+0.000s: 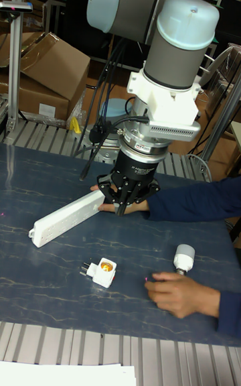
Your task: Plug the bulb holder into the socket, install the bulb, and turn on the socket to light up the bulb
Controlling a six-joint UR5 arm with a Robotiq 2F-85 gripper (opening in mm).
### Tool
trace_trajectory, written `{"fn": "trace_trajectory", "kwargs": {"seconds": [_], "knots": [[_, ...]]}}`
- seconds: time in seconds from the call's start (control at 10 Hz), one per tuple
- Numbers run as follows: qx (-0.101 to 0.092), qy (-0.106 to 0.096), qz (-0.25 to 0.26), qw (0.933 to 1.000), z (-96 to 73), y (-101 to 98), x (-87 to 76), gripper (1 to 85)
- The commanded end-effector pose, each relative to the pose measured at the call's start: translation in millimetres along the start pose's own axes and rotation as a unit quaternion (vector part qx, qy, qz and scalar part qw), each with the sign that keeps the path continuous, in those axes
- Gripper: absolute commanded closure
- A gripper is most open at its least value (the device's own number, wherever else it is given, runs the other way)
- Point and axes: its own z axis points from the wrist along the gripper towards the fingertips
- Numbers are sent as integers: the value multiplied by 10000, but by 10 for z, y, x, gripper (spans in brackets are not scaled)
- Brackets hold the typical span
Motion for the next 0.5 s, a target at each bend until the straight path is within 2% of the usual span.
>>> {"fn": "trace_trajectory", "kwargs": {"seconds": [0.0, 0.1, 0.2, 0.4], "knots": [[16, -196, -648, 9977, -14, -7, -99, 663], [74, -312, -1030, 9942, 37, -48, -206, 620], [86, -324, -1228, 9919, 93, -66, -260, 587], [80, -341, -1524, 9877, 219, -81, -366, 580]]}}
